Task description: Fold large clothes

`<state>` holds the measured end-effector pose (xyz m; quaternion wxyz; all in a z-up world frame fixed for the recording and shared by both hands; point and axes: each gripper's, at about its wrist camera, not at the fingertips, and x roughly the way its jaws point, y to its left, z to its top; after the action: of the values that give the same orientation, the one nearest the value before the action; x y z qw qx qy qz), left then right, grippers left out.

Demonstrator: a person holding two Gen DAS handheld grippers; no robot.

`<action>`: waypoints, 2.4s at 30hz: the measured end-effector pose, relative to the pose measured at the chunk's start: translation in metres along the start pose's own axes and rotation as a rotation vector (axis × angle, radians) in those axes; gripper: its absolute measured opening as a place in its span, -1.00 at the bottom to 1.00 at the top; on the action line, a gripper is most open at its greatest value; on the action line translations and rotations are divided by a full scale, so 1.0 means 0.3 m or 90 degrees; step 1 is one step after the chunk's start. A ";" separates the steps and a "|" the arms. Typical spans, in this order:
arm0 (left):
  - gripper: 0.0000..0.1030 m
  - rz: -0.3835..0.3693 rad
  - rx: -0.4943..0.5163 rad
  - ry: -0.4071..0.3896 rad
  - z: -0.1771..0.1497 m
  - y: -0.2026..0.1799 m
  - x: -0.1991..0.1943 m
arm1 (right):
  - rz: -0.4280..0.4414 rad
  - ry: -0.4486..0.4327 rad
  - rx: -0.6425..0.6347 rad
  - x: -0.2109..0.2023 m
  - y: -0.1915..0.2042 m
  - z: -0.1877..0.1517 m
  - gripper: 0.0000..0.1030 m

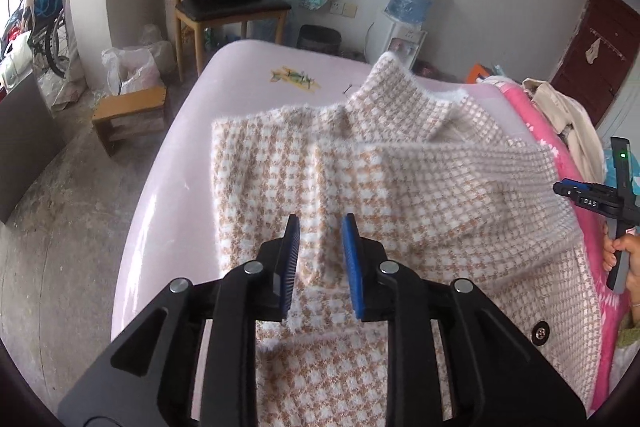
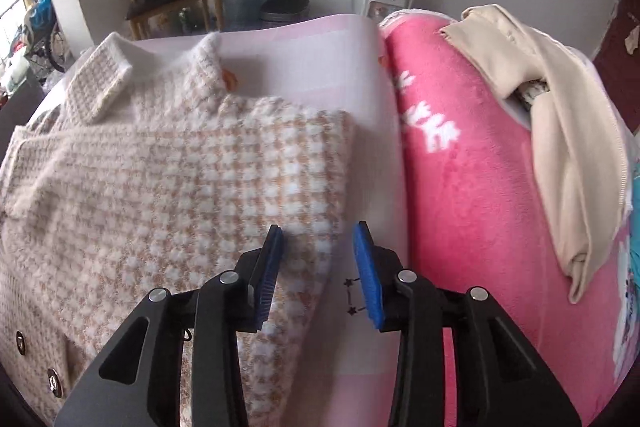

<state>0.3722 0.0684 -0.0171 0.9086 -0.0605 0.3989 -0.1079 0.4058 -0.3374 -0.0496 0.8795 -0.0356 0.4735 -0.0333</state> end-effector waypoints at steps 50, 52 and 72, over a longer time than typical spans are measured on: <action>0.37 0.016 0.071 0.066 -0.621 -0.070 -0.456 | -0.051 0.001 -0.090 -0.304 0.035 -0.405 -0.15; 0.37 0.021 0.062 0.059 -0.642 -0.060 -0.467 | -0.039 -0.020 -0.093 -0.328 0.071 -0.385 -0.15; 0.40 0.040 0.093 0.051 -0.866 -0.106 -0.610 | 0.074 -0.011 -0.045 -0.642 0.336 -0.807 0.10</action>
<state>0.0554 0.0762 -0.0558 0.8968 0.0228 0.4278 -0.1108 0.1003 -0.2270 -0.0321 0.8823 -0.0395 0.4678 0.0346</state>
